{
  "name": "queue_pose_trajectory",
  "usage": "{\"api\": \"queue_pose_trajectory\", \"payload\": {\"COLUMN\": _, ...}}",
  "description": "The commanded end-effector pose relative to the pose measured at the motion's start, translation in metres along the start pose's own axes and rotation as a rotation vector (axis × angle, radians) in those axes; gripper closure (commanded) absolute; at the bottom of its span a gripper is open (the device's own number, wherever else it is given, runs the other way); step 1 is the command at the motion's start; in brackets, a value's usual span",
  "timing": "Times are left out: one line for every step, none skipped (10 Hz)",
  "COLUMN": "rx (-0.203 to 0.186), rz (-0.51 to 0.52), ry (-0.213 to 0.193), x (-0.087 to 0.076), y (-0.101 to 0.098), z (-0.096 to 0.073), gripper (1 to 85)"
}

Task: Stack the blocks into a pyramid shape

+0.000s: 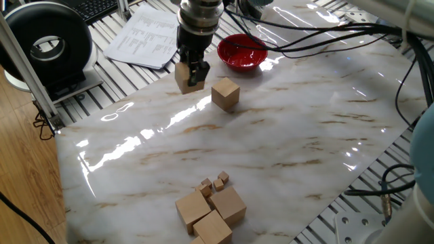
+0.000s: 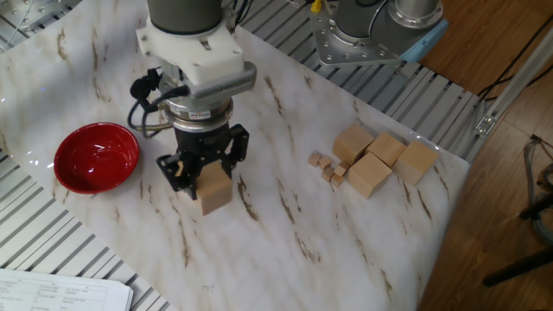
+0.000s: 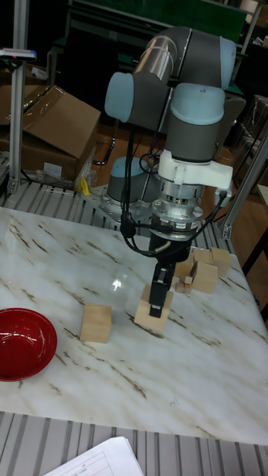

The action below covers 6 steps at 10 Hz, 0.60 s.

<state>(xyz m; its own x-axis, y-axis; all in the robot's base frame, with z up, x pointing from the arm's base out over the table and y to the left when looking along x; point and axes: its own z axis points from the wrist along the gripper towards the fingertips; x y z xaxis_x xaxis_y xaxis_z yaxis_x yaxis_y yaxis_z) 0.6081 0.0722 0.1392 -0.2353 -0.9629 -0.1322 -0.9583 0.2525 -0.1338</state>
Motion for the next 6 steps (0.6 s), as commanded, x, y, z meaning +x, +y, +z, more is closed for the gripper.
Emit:
{"api": "queue_pose_trajectory", "payload": {"rx": -0.011, "rz": -0.184, "ry": 0.058, "x": 0.012, "y": 0.001, "z": 0.001, "gripper": 84.7}}
{"api": "queue_pose_trajectory", "payload": {"rx": -0.028, "rz": -0.232, "ry": 0.067, "x": 0.017, "y": 0.004, "z": 0.003, "gripper": 84.7}}
{"api": "queue_pose_trajectory", "payload": {"rx": -0.035, "rz": -0.302, "ry": 0.073, "x": 0.023, "y": 0.004, "z": 0.006, "gripper": 84.7}}
{"api": "queue_pose_trajectory", "payload": {"rx": -0.036, "rz": -0.352, "ry": 0.077, "x": 0.027, "y": 0.003, "z": 0.01, "gripper": 84.7}}
{"api": "queue_pose_trajectory", "payload": {"rx": -0.033, "rz": -0.377, "ry": 0.091, "x": 0.032, "y": 0.001, "z": 0.012, "gripper": 84.7}}
{"api": "queue_pose_trajectory", "payload": {"rx": -0.031, "rz": -0.414, "ry": 0.109, "x": 0.037, "y": -0.002, "z": 0.014, "gripper": 84.7}}
